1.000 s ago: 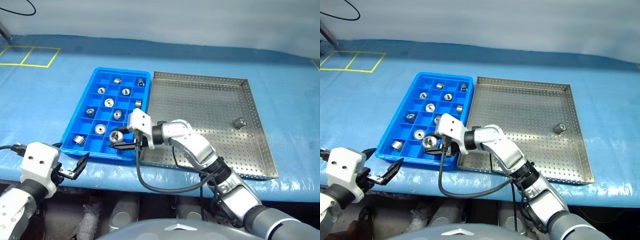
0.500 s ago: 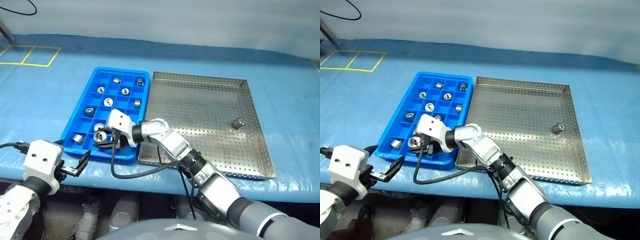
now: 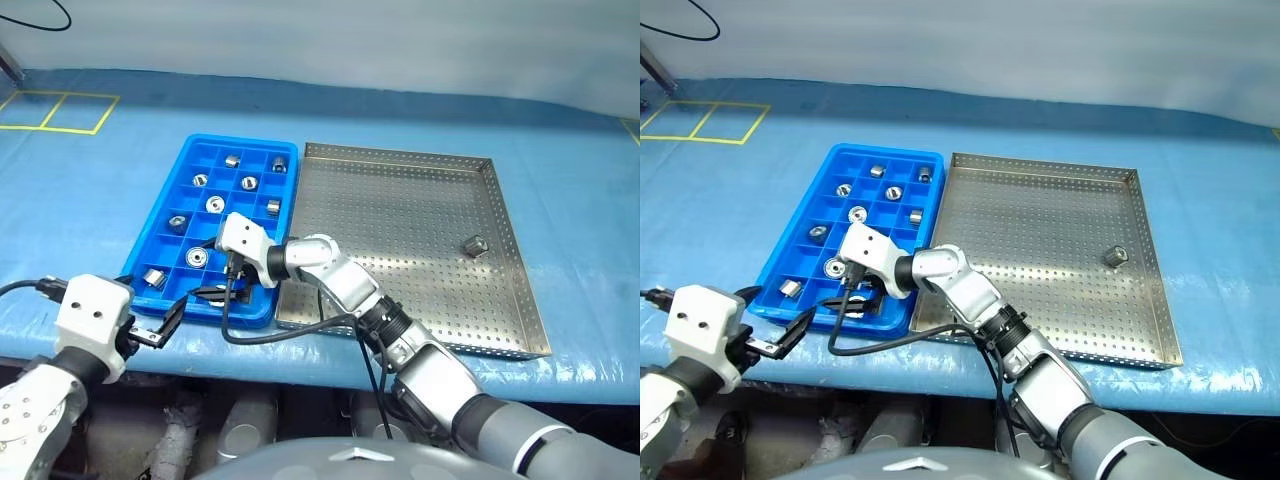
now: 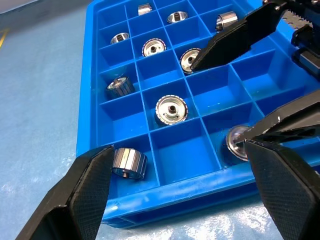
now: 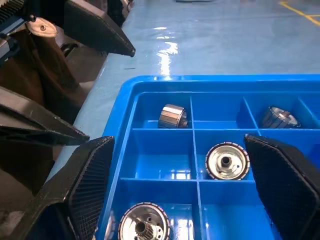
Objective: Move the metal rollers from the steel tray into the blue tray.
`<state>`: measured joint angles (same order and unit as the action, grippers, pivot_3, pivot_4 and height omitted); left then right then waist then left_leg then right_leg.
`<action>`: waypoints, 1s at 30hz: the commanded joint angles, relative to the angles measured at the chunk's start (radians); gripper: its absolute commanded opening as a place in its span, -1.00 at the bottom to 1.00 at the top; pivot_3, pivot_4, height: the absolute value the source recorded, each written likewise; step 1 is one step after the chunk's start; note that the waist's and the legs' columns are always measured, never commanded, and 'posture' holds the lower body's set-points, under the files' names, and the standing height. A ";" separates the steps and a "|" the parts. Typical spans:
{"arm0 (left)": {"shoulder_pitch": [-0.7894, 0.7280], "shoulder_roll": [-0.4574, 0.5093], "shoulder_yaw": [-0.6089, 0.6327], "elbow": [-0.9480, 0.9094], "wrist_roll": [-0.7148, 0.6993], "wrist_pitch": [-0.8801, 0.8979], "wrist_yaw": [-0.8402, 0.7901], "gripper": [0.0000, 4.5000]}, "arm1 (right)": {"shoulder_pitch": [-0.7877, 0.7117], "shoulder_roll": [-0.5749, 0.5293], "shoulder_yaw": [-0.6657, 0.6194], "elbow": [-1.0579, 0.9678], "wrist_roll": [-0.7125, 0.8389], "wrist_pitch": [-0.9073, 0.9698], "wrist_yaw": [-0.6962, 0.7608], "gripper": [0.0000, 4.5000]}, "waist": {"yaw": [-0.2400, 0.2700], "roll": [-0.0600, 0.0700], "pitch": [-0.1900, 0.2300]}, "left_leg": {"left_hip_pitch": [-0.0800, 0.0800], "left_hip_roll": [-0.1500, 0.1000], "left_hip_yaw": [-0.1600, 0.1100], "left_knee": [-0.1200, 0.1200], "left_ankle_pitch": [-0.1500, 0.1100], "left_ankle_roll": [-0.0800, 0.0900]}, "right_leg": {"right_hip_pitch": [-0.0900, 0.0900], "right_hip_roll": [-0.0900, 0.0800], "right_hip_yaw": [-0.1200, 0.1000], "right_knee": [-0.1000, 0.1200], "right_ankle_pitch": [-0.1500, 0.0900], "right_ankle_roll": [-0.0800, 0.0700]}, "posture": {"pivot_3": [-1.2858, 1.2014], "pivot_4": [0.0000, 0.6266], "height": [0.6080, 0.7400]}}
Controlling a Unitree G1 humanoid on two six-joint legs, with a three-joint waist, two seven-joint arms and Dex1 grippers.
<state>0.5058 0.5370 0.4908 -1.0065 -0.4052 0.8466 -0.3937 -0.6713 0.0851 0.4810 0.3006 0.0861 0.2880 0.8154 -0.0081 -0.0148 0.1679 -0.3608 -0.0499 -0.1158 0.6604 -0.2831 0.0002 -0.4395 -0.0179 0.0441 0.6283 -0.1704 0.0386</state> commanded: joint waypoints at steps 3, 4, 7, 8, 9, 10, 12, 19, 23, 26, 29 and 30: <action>-0.142 0.024 -0.079 0.002 -0.008 -0.018 0.013 1.00 | 0.024 -0.058 -0.144 -0.210 0.036 0.040 -0.083 0.95 | 0.004 0.000 0.000 | 0.000 -0.001 -0.001 0.000 0.000 0.000 | 0.001 0.000 -0.001 0.000 0.000 0.000 | 0.10 -0.52 1.00; -0.185 0.024 -0.104 0.017 -0.007 -0.024 0.015 1.00 | 0.035 -0.081 -0.177 -0.249 0.038 0.057 -0.108 0.95 | 0.007 0.000 0.000 | 0.000 -0.001 -0.001 0.000 0.000 0.000 | 0.001 0.000 -0.002 0.000 0.000 0.000 | 0.09 -0.52 1.00; -0.310 0.016 -0.193 0.081 0.003 -0.047 0.010 1.00 | 0.078 -0.172 -0.259 -0.336 0.014 0.105 -0.177 0.95 | -0.001 0.000 0.000 | 0.000 -0.002 -0.001 0.001 0.001 -0.001 | 0.002 -0.001 -0.001 -0.001 0.002 0.000 | 0.05 -0.52 1.00; -0.353 0.011 -0.225 0.107 0.006 -0.057 0.008 1.00 | 0.095 -0.209 -0.283 -0.358 0.000 0.119 -0.199 0.95 | -0.001 0.001 0.000 | 0.000 -0.002 0.000 0.001 0.001 -0.001 | 0.002 -0.001 -0.001 -0.001 0.003 -0.003 | 0.04 -0.52 1.00; -0.402 0.006 -0.263 0.141 0.009 -0.065 0.004 1.00 | 0.115 -0.251 -0.311 -0.377 -0.016 0.137 -0.225 0.95 | -0.001 0.001 0.000 | 0.000 -0.003 0.001 0.001 0.001 -0.001 | 0.002 -0.002 -0.002 -0.001 0.004 -0.003 | 0.02 -0.52 1.00; -0.431 0.003 -0.286 0.162 0.011 -0.070 0.002 1.00 | 0.127 -0.276 -0.325 -0.389 -0.023 0.150 -0.241 0.95 | -0.002 0.001 0.000 | 0.000 -0.003 0.001 0.001 0.001 -0.001 | 0.003 -0.002 -0.002 -0.001 0.004 -0.004 | 0.02 -0.52 1.00; -0.520 0.008 -0.384 0.236 0.038 -0.111 -0.029 1.00 | 0.182 -0.345 -0.401 -0.426 -0.030 0.196 -0.293 0.95 | -0.012 0.001 0.000 | 0.000 -0.003 0.002 0.001 0.001 -0.001 | 0.002 -0.002 -0.001 -0.001 0.004 -0.003 | -0.03 -0.52 1.00; -0.728 -0.063 -0.539 0.488 0.112 -0.257 -0.055 1.00 | 0.340 -0.421 -0.572 -0.510 -0.061 0.309 -0.477 0.95 | -0.070 0.001 0.000 | -0.002 -0.001 0.009 0.001 0.000 0.000 | -0.001 -0.005 0.004 -0.001 0.004 -0.003 | -0.14 -0.52 1.00; -0.792 -0.084 -0.609 0.544 0.117 -0.306 -0.127 1.00 | 0.405 -0.416 -0.617 -0.542 -0.051 0.340 -0.530 0.95 | -0.107 0.001 0.000 | -0.002 -0.001 0.014 0.002 -0.002 0.005 | -0.002 -0.004 0.009 -0.001 0.006 0.000 | -0.17 -0.52 1.00; -0.817 -0.089 -0.630 0.570 0.116 -0.322 -0.156 1.00 | 0.420 -0.417 -0.632 -0.526 -0.048 0.343 -0.556 0.95 | -0.141 0.001 0.000 | -0.001 -0.001 0.019 0.003 -0.004 0.008 | -0.002 -0.003 0.015 -0.001 0.007 0.003 | -0.19 -0.52 1.00; -0.831 -0.099 -0.644 0.579 0.110 -0.326 -0.179 1.00 | 0.420 -0.413 -0.657 -0.498 -0.037 0.339 -0.581 0.95 | -0.168 0.001 0.000 | 0.000 -0.001 0.026 0.005 -0.004 0.011 | -0.002 0.003 0.021 -0.001 0.006 0.011 | -0.19 -0.52 1.00; -0.832 -0.102 -0.651 0.581 0.111 -0.325 -0.186 1.00 | 0.414 -0.405 -0.669 -0.486 -0.022 0.339 -0.585 0.95 | -0.175 0.001 0.000 | 0.000 -0.001 0.027 0.006 -0.004 0.012 | -0.002 0.003 0.023 -0.002 0.007 0.012 | -0.19 -0.52 1.00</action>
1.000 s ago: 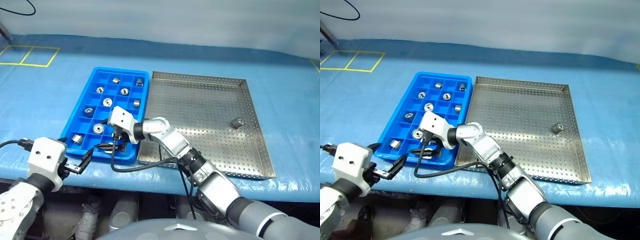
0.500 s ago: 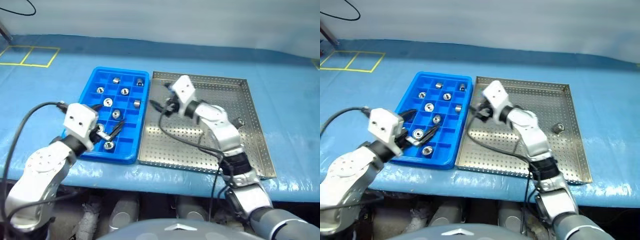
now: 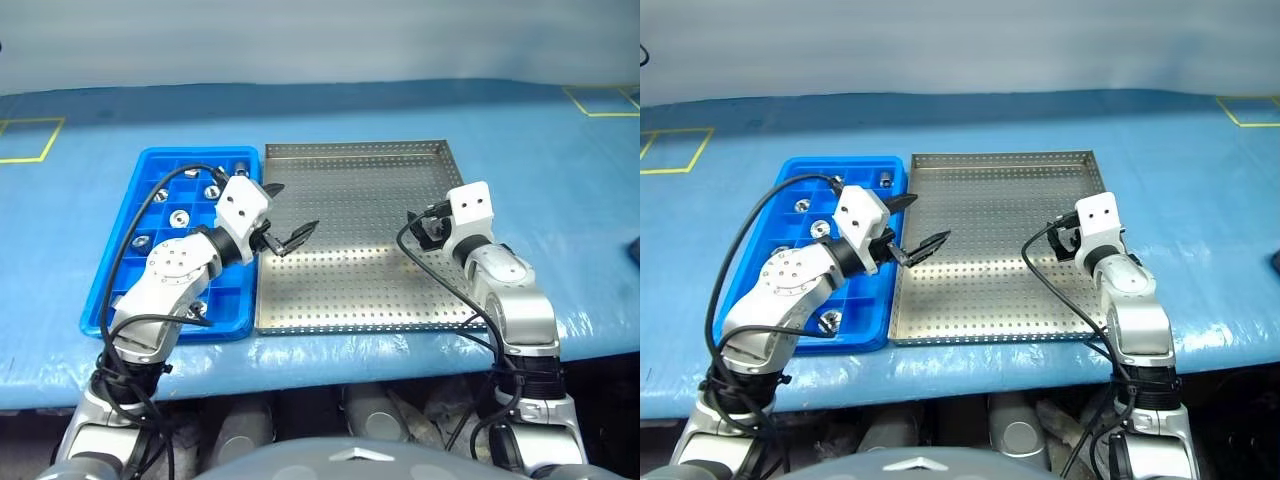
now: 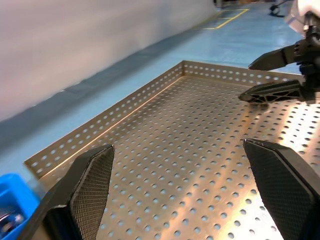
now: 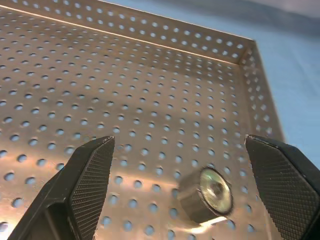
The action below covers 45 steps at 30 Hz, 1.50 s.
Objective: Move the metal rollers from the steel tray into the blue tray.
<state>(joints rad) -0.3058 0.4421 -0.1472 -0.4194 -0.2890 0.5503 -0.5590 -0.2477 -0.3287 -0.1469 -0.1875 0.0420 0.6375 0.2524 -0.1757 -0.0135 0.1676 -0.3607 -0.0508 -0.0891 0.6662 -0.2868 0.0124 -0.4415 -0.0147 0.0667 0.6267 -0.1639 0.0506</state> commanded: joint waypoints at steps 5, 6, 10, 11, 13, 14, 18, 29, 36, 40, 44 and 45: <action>-0.013 -0.010 -0.047 -0.004 0.007 -0.025 -0.048 1.00 | -0.037 0.035 -0.064 0.053 0.063 -0.019 -0.034 0.95 | -0.035 0.000 0.000 | 0.001 0.000 0.004 0.002 0.000 0.003 | 0.001 0.001 0.006 0.000 0.002 0.004 | -0.17 -0.52 1.00; -0.009 -0.011 -0.051 -0.006 0.009 -0.024 -0.049 1.00 | -0.040 0.038 -0.060 0.053 0.071 -0.021 -0.031 0.95 | -0.038 0.000 0.000 | 0.001 0.000 0.004 0.002 0.000 0.003 | 0.001 0.001 0.007 0.000 0.002 0.004 | -0.17 -0.52 1.00; 0.001 -0.012 -0.060 -0.012 0.013 -0.021 -0.046 1.00 | -0.047 0.048 -0.036 0.039 0.092 -0.022 -0.015 0.95 | -0.046 0.000 0.000 | 0.002 0.002 0.005 0.002 0.000 0.003 | 0.000 0.003 0.009 0.000 0.003 0.004 | -0.16 -0.52 1.00; 0.004 -0.012 -0.061 -0.015 0.015 -0.019 -0.045 1.00 | -0.049 0.050 -0.031 0.040 0.095 -0.022 -0.013 0.95 | -0.046 0.000 0.000 | 0.002 0.002 0.005 0.002 0.000 0.003 | 0.000 0.004 0.010 0.000 0.003 0.004 | -0.15 -0.52 1.00; 0.010 -0.012 -0.063 -0.019 0.016 -0.017 -0.045 1.00 | -0.054 0.051 -0.024 0.047 0.097 -0.026 -0.014 0.95 | -0.046 0.000 0.000 | 0.002 0.002 0.005 0.002 0.000 0.003 | 0.000 0.005 0.010 0.000 0.003 0.004 | -0.15 -0.52 1.00; 0.012 -0.012 -0.063 -0.020 0.017 -0.016 -0.045 1.00 | -0.057 0.050 -0.021 0.052 0.099 -0.028 -0.012 0.95 | -0.046 0.000 0.000 | 0.002 0.002 0.005 0.002 0.000 0.003 | 0.000 0.005 0.010 0.000 0.003 0.004 | -0.15 -0.52 1.00; 0.019 -0.010 -0.063 -0.020 0.023 -0.015 -0.041 1.00 | -0.068 0.054 -0.012 0.091 0.110 -0.040 0.005 0.95 | -0.040 0.000 0.000 | 0.001 0.002 0.006 0.002 0.000 0.003 | 0.000 0.005 0.011 0.000 0.003 0.005 | -0.14 -0.52 1.00; 0.034 -0.002 -0.057 -0.025 0.029 -0.018 -0.035 1.00 | -0.125 0.060 -0.024 0.255 0.125 -0.095 0.003 0.95 | -0.038 0.000 0.000 | 0.001 0.002 0.007 0.002 -0.001 0.004 | -0.001 0.005 0.014 0.000 0.003 0.005 | -0.13 -0.52 1.00; 0.043 0.001 -0.050 -0.031 0.033 -0.018 -0.032 1.00 | -0.149 0.060 -0.029 0.326 0.130 -0.112 -0.014 0.95 | -0.036 0.000 0.000 | 0.002 0.002 0.009 0.002 -0.001 0.004 | -0.001 0.005 0.015 0.000 0.004 0.006 | -0.13 -0.52 1.00; 0.045 0.001 -0.047 -0.030 0.037 -0.018 -0.032 1.00 | -0.158 0.064 -0.040 0.353 0.140 -0.125 -0.022 0.95 | -0.029 0.000 0.000 | 0.002 0.002 0.010 0.002 -0.001 0.004 | -0.001 0.005 0.016 0.000 0.004 0.006 | -0.13 -0.52 1.00; 0.045 0.001 -0.045 -0.030 0.040 -0.018 -0.031 1.00 | -0.164 0.064 -0.045 0.369 0.143 -0.127 -0.036 0.87 | -0.029 0.000 0.000 | 0.002 0.002 0.010 0.002 -0.001 0.005 | -0.001 0.005 0.017 0.000 0.004 0.006 | -0.13 -0.52 1.00; 0.045 0.001 -0.044 -0.030 0.041 -0.018 -0.031 1.00 | -0.165 0.064 -0.046 0.371 0.144 -0.127 -0.038 0.78 | -0.029 0.000 0.000 | 0.002 0.002 0.011 0.002 -0.001 0.005 | -0.001 0.005 0.017 -0.001 0.004 0.006 | -0.13 -0.52 1.00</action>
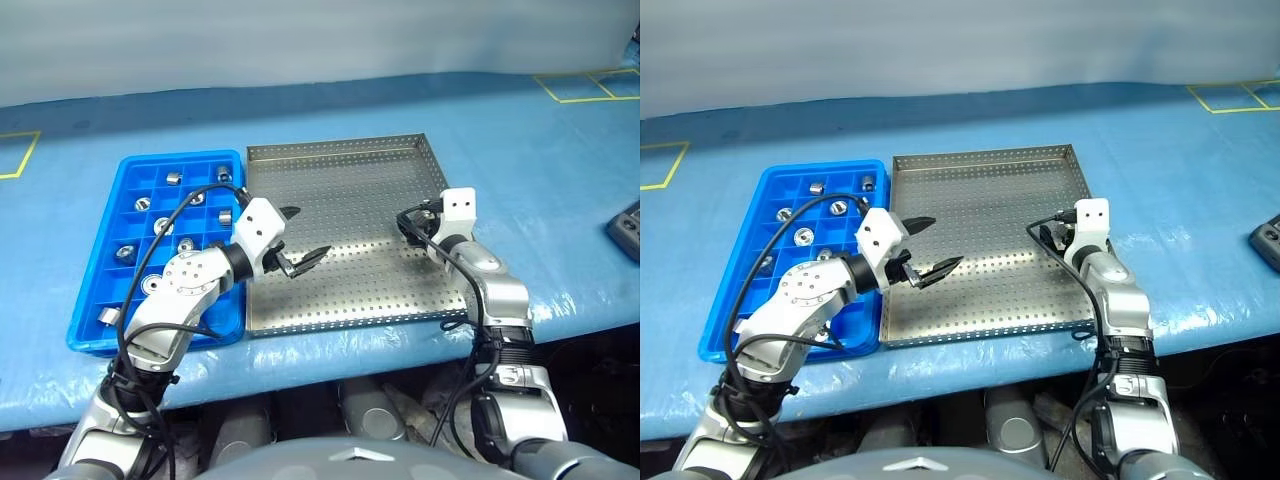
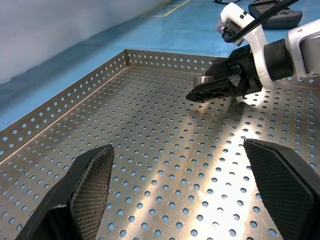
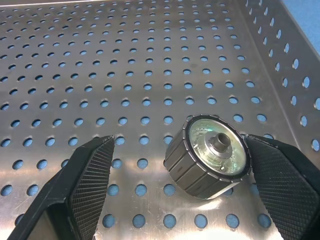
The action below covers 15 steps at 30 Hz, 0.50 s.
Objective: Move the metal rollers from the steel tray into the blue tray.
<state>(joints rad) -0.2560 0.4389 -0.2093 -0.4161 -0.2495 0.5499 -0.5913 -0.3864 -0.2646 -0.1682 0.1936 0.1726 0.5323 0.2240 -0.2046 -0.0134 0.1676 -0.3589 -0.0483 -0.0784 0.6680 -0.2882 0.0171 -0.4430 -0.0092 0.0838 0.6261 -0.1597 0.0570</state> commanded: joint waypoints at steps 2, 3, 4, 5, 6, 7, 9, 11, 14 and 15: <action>-0.004 0.003 0.019 -0.034 0.003 -0.018 0.001 1.00 | -0.025 0.000 -0.024 -0.011 0.015 -0.024 -0.013 0.56 | 0.000 0.000 0.000 | 0.000 0.000 0.000 0.000 0.000 0.000 | 0.000 0.000 0.000 0.000 0.000 0.000 | -0.13 -0.52 1.00; -0.003 0.003 0.019 -0.034 0.003 -0.018 0.001 1.00 | -0.025 -0.001 -0.023 -0.011 0.015 -0.025 -0.014 0.42 | 0.000 0.000 0.000 | 0.000 0.000 0.000 0.000 0.000 0.000 | 0.000 0.000 0.001 0.000 0.000 0.000 | -0.13 -0.52 1.00; -0.002 0.003 0.019 -0.034 0.004 -0.017 0.001 1.00 | -0.024 -0.001 -0.022 -0.012 0.015 -0.027 -0.014 0.27 | 0.000 0.000 0.000 | 0.000 0.000 0.000 0.000 0.000 0.000 | 0.000 0.000 0.001 0.000 0.000 0.000 | -0.13 -0.52 1.00; -0.001 0.002 0.018 -0.033 0.004 -0.018 0.001 1.00 | -0.024 0.000 -0.022 -0.012 0.015 -0.029 -0.015 0.12 | 0.000 0.000 0.000 | 0.000 0.000 0.000 0.000 0.000 0.000 | 0.000 0.000 0.001 0.000 0.000 0.000 | -0.13 -0.52 1.00; -0.001 0.002 0.017 -0.033 0.005 -0.017 0.001 1.00 | -0.024 0.000 -0.023 -0.011 0.015 -0.031 -0.016 -0.03 | 0.000 0.000 0.000 | 0.000 0.000 0.001 0.000 0.000 0.000 | 0.000 0.000 0.001 0.000 0.000 0.000 | -0.13 -0.52 1.00; 0.000 0.002 0.017 -0.033 0.005 -0.017 0.001 1.00 | -0.024 0.001 -0.024 -0.011 0.017 -0.033 -0.016 -0.15 | 0.000 0.000 0.000 | 0.000 0.000 0.001 0.000 0.000 0.000 | 0.000 0.000 0.001 0.000 0.000 0.000 | -0.13 -0.52 1.00; 0.000 0.001 0.017 -0.034 0.005 -0.017 0.002 1.00 | -0.025 0.002 -0.024 -0.009 0.019 -0.035 -0.017 -0.15 | 0.000 0.000 0.000 | 0.000 0.000 0.001 0.000 0.000 0.000 | 0.000 0.000 0.001 0.000 0.000 0.001 | -0.13 -0.52 1.00; 0.001 0.001 0.017 -0.035 0.005 -0.016 0.002 1.00 | -0.026 0.002 -0.024 -0.008 0.020 -0.035 -0.017 -0.15 | 0.000 0.000 0.000 | 0.000 0.000 0.001 0.000 0.000 0.000 | 0.000 0.000 0.002 0.000 0.000 0.001 | -0.13 -0.52 1.00; 0.001 0.002 0.018 -0.036 0.006 -0.016 0.003 1.00 | -0.025 0.002 -0.024 -0.009 0.023 -0.030 -0.016 -0.21 | 0.000 0.000 0.000 | 0.000 0.000 0.001 0.000 0.000 0.000 | 0.000 0.001 0.002 0.000 0.001 0.001 | -0.13 -0.52 1.00; 0.001 0.002 0.018 -0.036 0.006 -0.015 0.003 1.00 | -0.024 0.002 -0.023 -0.010 0.024 -0.028 -0.015 -0.21 | 0.000 0.000 0.000 | 0.000 0.000 0.001 0.000 0.000 0.000 | 0.000 0.001 0.002 0.000 0.001 0.001 | -0.13 -0.52 1.00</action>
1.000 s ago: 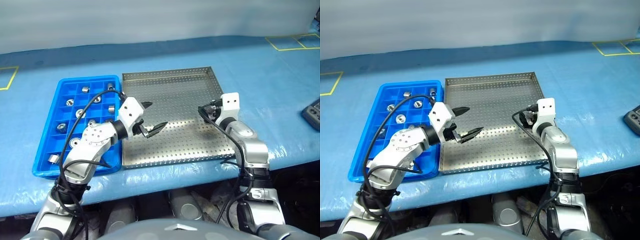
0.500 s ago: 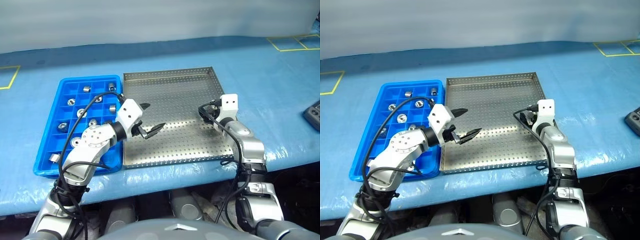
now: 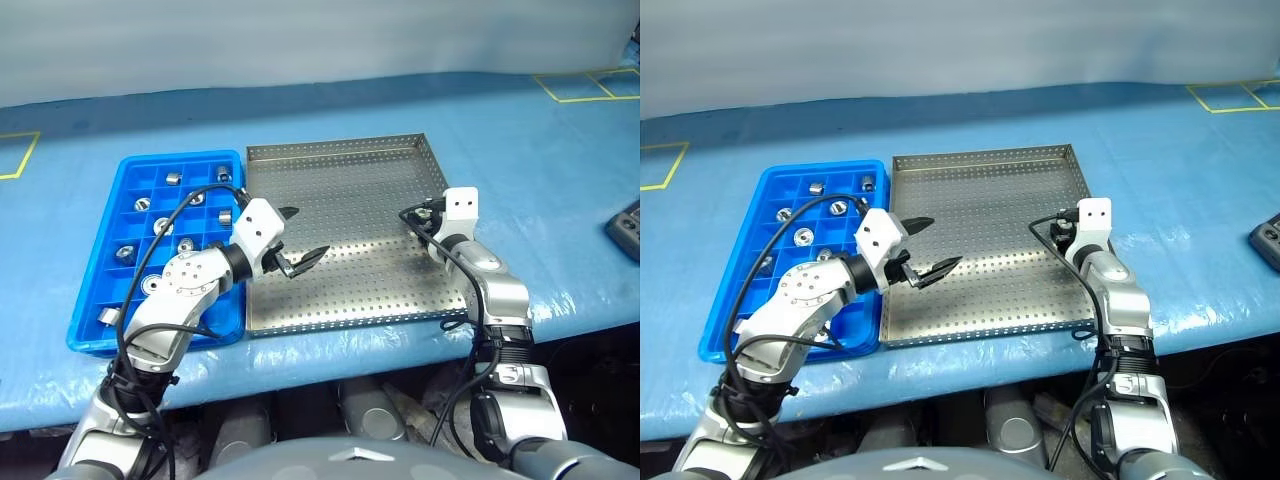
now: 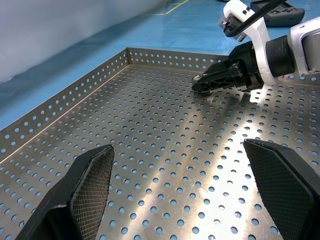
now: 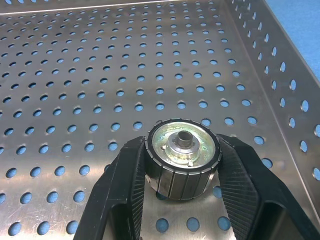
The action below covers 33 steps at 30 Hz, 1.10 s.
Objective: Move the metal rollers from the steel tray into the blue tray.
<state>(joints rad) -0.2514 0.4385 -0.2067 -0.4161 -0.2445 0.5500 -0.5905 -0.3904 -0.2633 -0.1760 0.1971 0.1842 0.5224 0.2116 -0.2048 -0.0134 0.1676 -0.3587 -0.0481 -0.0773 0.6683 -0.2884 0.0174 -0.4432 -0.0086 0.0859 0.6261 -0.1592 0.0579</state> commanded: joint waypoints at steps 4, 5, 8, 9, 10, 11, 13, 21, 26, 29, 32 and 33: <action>-0.004 0.003 0.018 -0.039 -0.001 -0.012 0.003 1.00 | -0.018 -0.003 -0.007 -0.022 0.012 -0.037 0.011 -0.21 | 0.000 0.000 0.000 | 0.000 0.000 0.000 0.000 0.000 0.000 | 0.000 0.000 0.000 0.000 0.000 0.000 | -0.13 -0.52 1.00; -0.004 0.004 0.019 -0.040 -0.002 -0.011 0.003 1.00 | -0.017 -0.002 -0.005 -0.029 0.015 -0.039 0.016 -0.21 | 0.000 0.000 0.000 | 0.000 0.000 0.000 0.000 0.000 0.000 | 0.000 0.000 0.000 0.000 0.000 0.000 | -0.13 -0.52 1.00; -0.003 0.007 0.024 -0.045 -0.005 -0.006 0.002 1.00 | -0.012 -0.002 0.012 -0.066 0.022 -0.031 0.043 -0.21 | 0.000 0.000 0.000 | 0.000 0.000 0.001 0.000 0.000 0.000 | 0.000 0.000 0.001 0.000 0.000 0.000 | -0.12 -0.52 1.00; -0.001 0.008 0.026 -0.048 -0.006 -0.004 0.002 1.00 | -0.012 -0.002 0.017 -0.076 0.023 -0.029 0.050 -0.21 | -0.001 0.000 0.000 | 0.000 0.000 0.001 0.000 0.000 0.000 | 0.000 0.000 0.001 0.000 0.000 0.000 | -0.12 -0.52 1.00; 0.000 0.010 0.028 -0.050 -0.007 -0.003 0.002 1.00 | -0.013 -0.003 0.021 -0.082 0.025 -0.027 0.054 -0.21 | -0.001 0.000 0.000 | 0.000 0.000 0.001 0.000 0.000 0.000 | 0.000 0.000 0.001 0.000 0.000 0.000 | -0.12 -0.52 1.00; 0.002 0.012 0.030 -0.052 -0.007 -0.001 0.002 1.00 | -0.014 -0.004 0.023 -0.083 0.025 -0.026 0.058 -0.21 | 0.000 0.000 0.000 | 0.000 0.000 0.001 0.000 0.000 0.000 | 0.000 0.000 0.001 0.000 0.000 0.000 | -0.12 -0.52 1.00; 0.006 0.015 0.034 -0.056 -0.007 0.002 0.005 1.00 | -0.017 -0.005 0.025 -0.082 0.025 -0.025 0.058 -0.21 | 0.000 0.000 0.000 | 0.000 0.000 0.001 0.000 0.000 0.000 | 0.000 0.000 0.001 0.000 0.000 0.000 | -0.12 -0.52 1.00; 0.111 0.080 0.115 -0.198 -0.040 0.068 0.007 1.00 | 0.009 -0.012 0.133 -0.242 0.056 -0.010 0.181 -0.21 | -0.004 0.000 0.000 | 0.000 0.002 0.003 0.000 -0.001 0.001 | -0.002 0.002 0.003 0.000 0.000 0.000 | -0.11 -0.52 1.00; 0.342 0.209 0.318 -0.387 -0.086 0.157 -0.006 1.00 | 0.024 -0.038 0.244 -0.367 0.093 -0.002 0.325 -0.21 | 0.007 0.000 0.000 | 0.001 0.005 0.003 -0.001 -0.002 0.000 | -0.003 0.004 0.003 0.000 -0.001 -0.001 | -0.06 -0.52 1.00; 0.437 0.234 0.453 -0.467 -0.092 0.199 0.017 1.00 | 0.000 -0.038 0.306 -0.383 0.103 -0.007 0.393 -0.21 | 0.029 -0.001 0.001 | 0.001 0.005 0.002 0.000 -0.001 0.000 | -0.002 0.003 0.001 0.000 -0.001 -0.001 | -0.02 -0.52 1.00; 0.487 0.207 0.568 -0.506 -0.098 0.231 0.061 1.00 | -0.047 -0.014 0.354 -0.346 0.096 -0.025 0.433 -0.21 | 0.064 -0.001 0.001 | 0.001 0.005 0.002 0.001 -0.001 0.000 | -0.002 0.003 -0.001 0.000 -0.001 -0.001 | 0.03 -0.52 1.00; 0.504 0.188 0.606 -0.515 -0.101 0.242 0.080 1.00 | -0.070 0.001 0.371 -0.325 0.094 -0.030 0.445 -0.21 | 0.071 -0.001 0.001 | 0.001 0.005 0.002 0.001 -0.001 0.000 | -0.002 0.003 -0.002 0.000 -0.001 -0.002 | 0.04 -0.52 1.00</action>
<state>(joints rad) 0.2418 0.6431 0.3348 -0.8879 -0.3352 0.7790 -0.5415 -0.4189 -0.2771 0.1819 -0.1151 0.2636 0.5267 0.6337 -0.1342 -0.0149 0.1688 -0.3578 -0.0432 -0.0757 0.6690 -0.2898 0.0171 -0.4452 -0.0062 0.0840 0.6258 -0.1599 0.0559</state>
